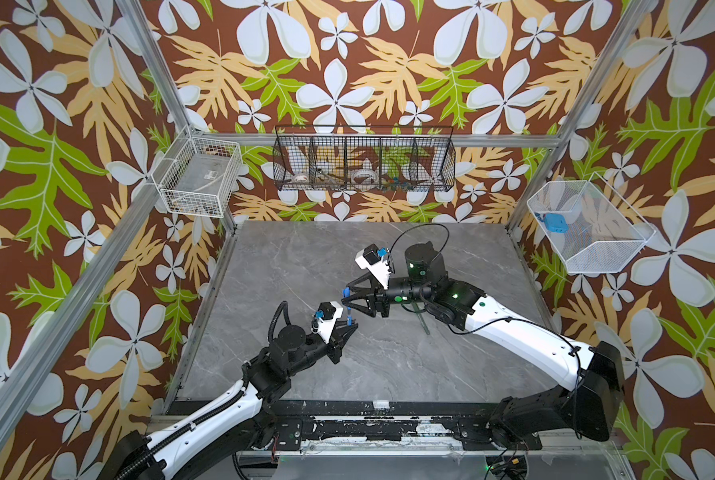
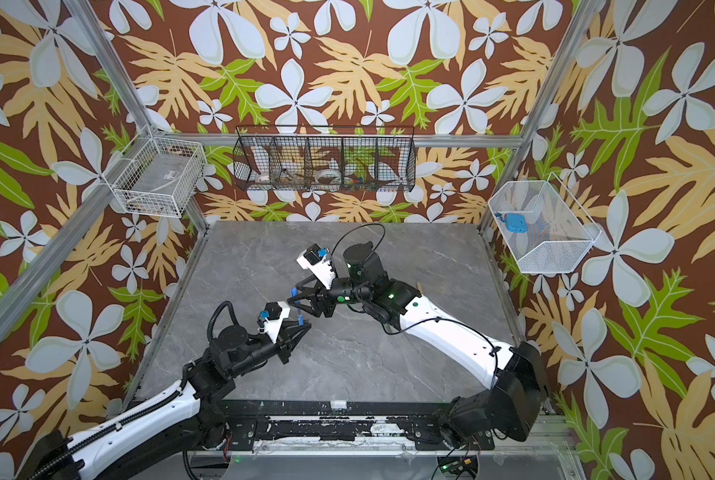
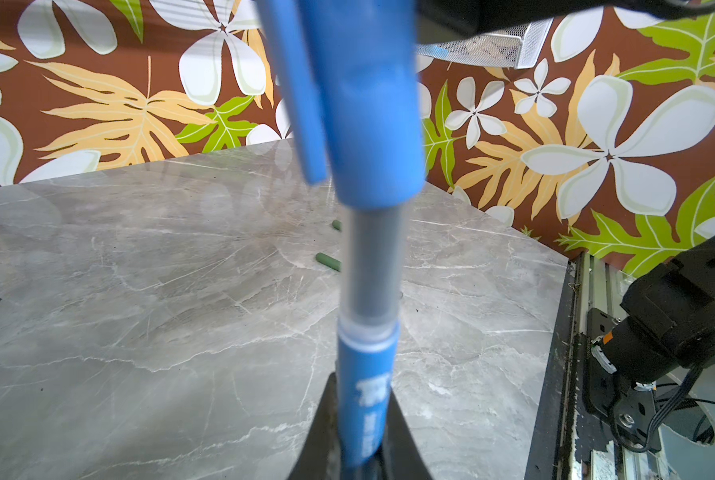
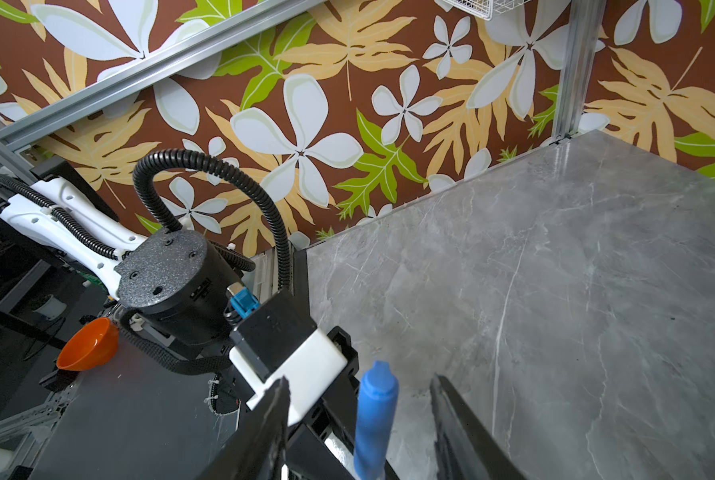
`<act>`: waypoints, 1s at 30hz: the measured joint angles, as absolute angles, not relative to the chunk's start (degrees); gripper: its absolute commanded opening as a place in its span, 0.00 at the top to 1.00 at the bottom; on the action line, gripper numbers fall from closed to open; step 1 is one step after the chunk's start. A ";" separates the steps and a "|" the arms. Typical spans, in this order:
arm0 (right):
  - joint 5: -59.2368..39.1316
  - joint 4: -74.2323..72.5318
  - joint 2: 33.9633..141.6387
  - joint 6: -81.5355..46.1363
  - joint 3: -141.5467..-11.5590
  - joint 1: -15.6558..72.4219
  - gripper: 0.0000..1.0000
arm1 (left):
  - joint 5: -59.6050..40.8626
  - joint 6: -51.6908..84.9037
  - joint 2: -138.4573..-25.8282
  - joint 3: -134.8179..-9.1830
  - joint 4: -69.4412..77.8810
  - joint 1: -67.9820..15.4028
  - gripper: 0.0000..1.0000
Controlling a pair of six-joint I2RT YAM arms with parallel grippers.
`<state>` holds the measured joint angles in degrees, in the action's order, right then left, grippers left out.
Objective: Insert the pens into the pen caps
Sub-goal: 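Lower the blue cap onto the pen nib with the right gripper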
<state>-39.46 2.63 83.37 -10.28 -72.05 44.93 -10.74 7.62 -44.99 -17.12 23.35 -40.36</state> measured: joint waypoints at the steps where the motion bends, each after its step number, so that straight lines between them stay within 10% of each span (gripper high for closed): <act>1: -39.64 2.63 83.64 -10.28 -72.18 44.93 0.50 | -10.76 7.62 -45.10 -17.15 23.35 -40.36 1.00; 30: -41.69 1.67 84.95 -11.35 -72.86 44.88 0.92 | -10.55 7.46 -44.31 -17.06 22.98 -40.36 1.00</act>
